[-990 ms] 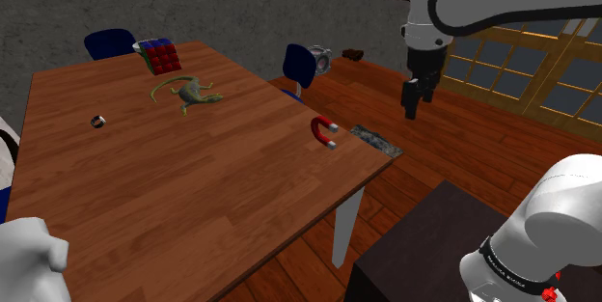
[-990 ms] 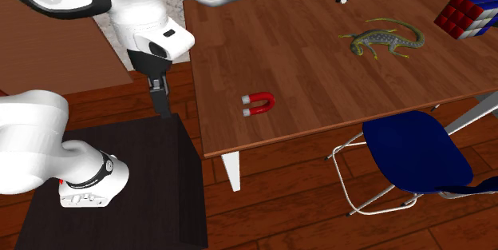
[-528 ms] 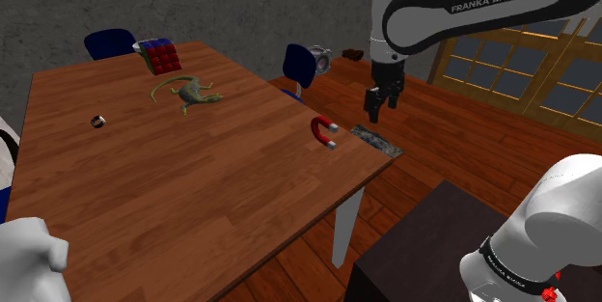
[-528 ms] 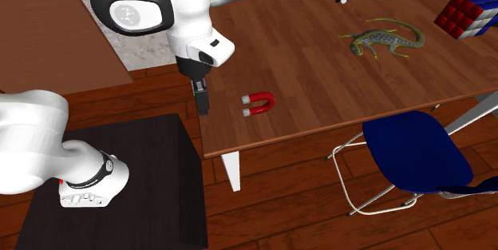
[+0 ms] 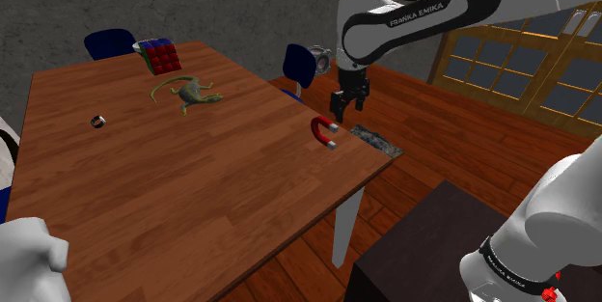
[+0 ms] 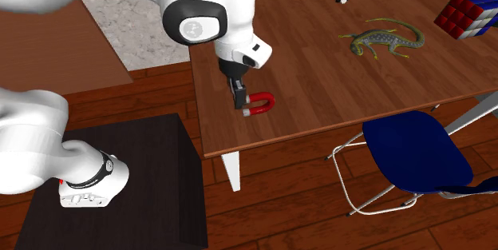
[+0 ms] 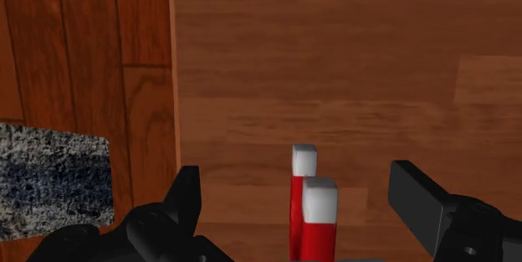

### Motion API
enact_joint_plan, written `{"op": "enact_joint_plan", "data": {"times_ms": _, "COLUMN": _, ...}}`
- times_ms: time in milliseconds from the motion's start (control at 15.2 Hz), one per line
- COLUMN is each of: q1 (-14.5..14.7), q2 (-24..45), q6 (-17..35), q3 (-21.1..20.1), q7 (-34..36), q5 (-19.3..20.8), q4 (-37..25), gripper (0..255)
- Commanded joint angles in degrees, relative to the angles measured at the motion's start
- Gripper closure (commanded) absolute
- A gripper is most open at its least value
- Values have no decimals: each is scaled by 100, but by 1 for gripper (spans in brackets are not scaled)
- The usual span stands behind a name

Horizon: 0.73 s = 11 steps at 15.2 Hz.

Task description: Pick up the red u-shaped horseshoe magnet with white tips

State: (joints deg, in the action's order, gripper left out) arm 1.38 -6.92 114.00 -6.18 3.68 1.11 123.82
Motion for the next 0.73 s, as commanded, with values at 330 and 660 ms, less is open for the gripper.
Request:
{"op": "enact_joint_plan", "data": {"times_ms": 330, "q1": 57, "q2": 1406, "q6": 498, "q3": -65, "q7": 279, "q5": 4, "q4": -1126, "gripper": 0}}
{"op": "enact_joint_plan", "data": {"times_ms": 660, "q1": 70, "q2": 1673, "q6": 809, "q3": -63, "q7": 317, "q5": 27, "q4": -1103, "gripper": 0}}
